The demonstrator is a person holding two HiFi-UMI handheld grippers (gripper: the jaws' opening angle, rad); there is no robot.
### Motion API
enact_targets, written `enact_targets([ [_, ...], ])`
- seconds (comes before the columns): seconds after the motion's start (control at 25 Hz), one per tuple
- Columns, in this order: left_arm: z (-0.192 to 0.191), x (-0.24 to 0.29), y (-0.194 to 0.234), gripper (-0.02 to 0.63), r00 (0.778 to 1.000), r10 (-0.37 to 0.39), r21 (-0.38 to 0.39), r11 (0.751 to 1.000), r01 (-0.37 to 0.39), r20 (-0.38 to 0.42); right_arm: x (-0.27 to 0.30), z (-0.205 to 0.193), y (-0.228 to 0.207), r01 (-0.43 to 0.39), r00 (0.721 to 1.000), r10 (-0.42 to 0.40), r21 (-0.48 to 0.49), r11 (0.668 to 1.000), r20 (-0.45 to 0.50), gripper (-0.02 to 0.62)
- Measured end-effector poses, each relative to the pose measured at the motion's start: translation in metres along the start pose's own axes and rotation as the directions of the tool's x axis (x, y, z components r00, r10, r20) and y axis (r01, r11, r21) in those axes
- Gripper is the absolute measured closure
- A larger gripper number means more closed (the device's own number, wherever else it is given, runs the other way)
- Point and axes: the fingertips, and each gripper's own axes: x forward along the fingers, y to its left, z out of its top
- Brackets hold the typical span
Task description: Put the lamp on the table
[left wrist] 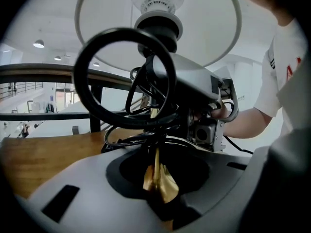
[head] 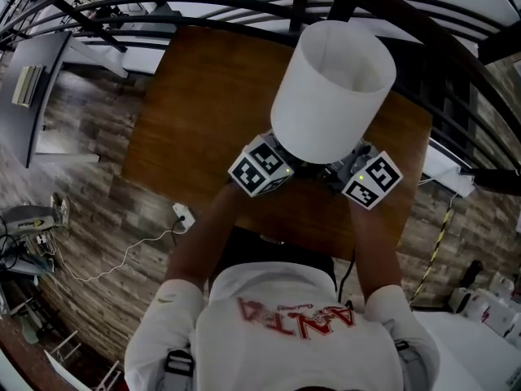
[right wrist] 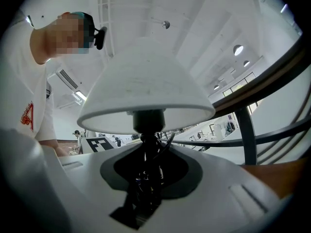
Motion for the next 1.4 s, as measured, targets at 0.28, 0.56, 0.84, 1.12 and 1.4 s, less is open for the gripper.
enact_targets([
  [0.28,-0.024,0.012,0.017,0.500,1.000,-0.011,-0.007,1.000,0.011,-0.020,0.009,-0.027,-0.016,0.004,1.000,-0.004,0.013,1.000,-0.018,0.503],
  [0.56,-0.042,0.021,0.017,0.500,1.000,-0.005,0.002,1.000,0.005,-0.023,0.004,-0.046,-0.019,0.002,0.999,-0.002,0.011,1.000,-0.039,0.503],
  [0.84,-0.049,0.021,0.011,0.502,1.000,-0.003,0.028,1.000,0.003,-0.009,-0.003,-0.056,-0.014,-0.024,1.000,0.025,0.020,0.999,-0.013,0.503],
  [1.12,-0.056,0.021,0.007,0.502,1.000,-0.010,0.046,0.999,0.009,0.026,-0.007,-0.065,-0.004,-0.057,0.998,0.057,-0.022,0.998,-0.009,0.502],
  [1.4,-0.065,0.020,0.000,0.502,0.999,-0.012,0.078,0.997,0.009,0.038,-0.013,-0.074,0.011,-0.072,0.997,0.071,-0.058,0.996,-0.018,0.500],
])
